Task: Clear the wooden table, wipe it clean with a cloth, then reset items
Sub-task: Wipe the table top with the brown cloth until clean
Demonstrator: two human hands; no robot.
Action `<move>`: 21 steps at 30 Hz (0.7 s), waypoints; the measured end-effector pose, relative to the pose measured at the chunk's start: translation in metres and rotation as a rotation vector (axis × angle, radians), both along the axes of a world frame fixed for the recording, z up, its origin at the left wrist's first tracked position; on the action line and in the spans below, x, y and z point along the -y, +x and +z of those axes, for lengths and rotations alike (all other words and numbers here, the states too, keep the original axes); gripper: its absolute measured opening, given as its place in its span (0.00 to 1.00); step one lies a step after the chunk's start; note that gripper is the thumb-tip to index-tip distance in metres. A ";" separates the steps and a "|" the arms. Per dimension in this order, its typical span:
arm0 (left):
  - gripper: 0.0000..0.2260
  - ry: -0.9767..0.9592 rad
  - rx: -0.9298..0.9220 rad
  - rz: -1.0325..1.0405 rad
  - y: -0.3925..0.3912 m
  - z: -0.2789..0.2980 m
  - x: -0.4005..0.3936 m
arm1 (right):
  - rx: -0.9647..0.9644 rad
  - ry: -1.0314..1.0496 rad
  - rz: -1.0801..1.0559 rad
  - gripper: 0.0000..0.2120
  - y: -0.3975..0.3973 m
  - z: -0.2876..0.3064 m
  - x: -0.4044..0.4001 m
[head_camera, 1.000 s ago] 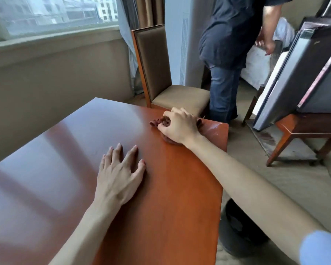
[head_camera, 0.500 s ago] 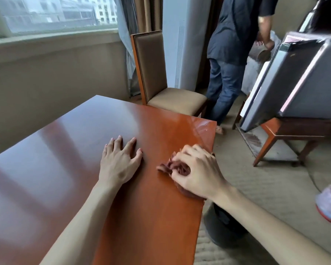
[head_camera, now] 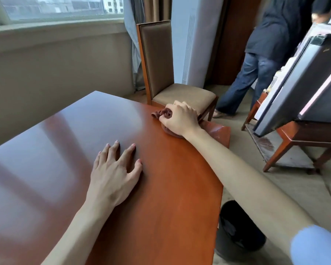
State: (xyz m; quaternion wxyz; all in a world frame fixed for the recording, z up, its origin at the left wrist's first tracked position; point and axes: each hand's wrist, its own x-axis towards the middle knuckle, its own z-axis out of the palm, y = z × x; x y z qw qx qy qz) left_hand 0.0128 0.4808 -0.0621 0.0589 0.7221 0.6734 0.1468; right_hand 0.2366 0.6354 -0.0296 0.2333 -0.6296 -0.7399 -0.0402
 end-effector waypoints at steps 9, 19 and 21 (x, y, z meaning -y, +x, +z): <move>0.30 -0.029 0.012 0.007 0.002 0.004 0.003 | -0.048 -0.013 -0.015 0.14 -0.007 -0.001 0.034; 0.27 -0.054 0.006 -0.013 0.004 0.010 0.009 | -0.067 0.073 0.199 0.10 0.013 -0.011 0.294; 0.26 -0.054 0.006 -0.015 0.005 0.010 0.009 | -0.056 0.076 0.215 0.11 0.012 -0.009 0.280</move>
